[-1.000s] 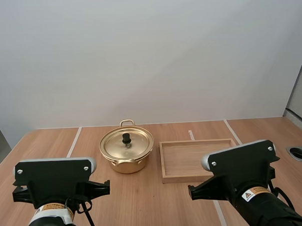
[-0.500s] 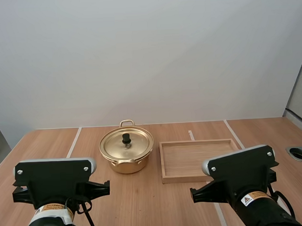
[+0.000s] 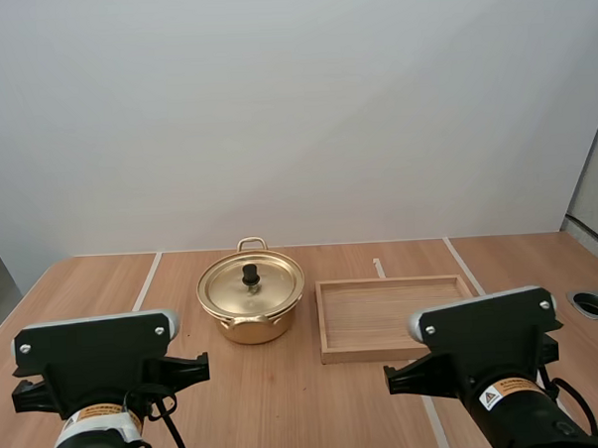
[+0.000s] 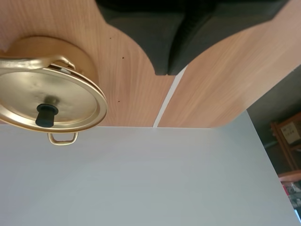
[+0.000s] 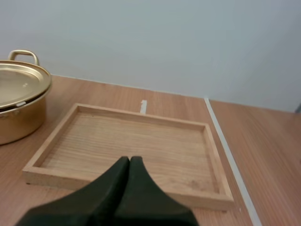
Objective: Open the pot, put the grape inside, and close it
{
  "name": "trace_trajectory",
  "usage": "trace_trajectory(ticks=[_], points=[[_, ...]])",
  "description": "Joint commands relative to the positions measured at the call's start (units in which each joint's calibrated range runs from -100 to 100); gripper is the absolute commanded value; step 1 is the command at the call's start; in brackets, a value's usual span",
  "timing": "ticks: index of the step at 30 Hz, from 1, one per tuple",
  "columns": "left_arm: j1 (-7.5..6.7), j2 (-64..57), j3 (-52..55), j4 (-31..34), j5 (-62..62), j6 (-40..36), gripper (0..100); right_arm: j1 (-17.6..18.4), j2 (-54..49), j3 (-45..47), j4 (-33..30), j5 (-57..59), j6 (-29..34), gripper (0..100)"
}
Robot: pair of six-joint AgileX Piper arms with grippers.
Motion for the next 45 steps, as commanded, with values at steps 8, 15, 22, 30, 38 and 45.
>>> trace_trajectory(ticks=[8, 15, 22, 30, 38, 45], points=[[0.37, -0.28, 0.03, -8.13, -1.32, -0.87, 0, 0.13, -0.34, 0.00, -9.39, 0.68, 11.57, 0], [0.37, -0.28, 0.03, -8.42, -3.88, -0.47, 0, 0.13, -0.34, 0.00, -9.39, 1.28, 11.57, 0], [0.37, -0.28, 0.03, -12.66, -5.98, 10.54, 0, 0.13, -0.34, 0.00, -9.39, 1.63, 11.57, 0], [0.37, -0.28, 0.03, -21.10, -3.83, 21.82, 0, 0.13, -0.34, 0.00, -9.39, 1.44, 11.57, 0], [0.37, -0.28, 0.03, -21.13, -3.83, 20.81, 0, 0.13, -0.34, 0.00, -9.39, 1.44, 11.57, 0], [0.37, -0.28, 0.03, -21.13, -4.49, 20.80, 0, 0.13, -0.34, 0.00, -9.39, 1.44, 11.57, 0]])
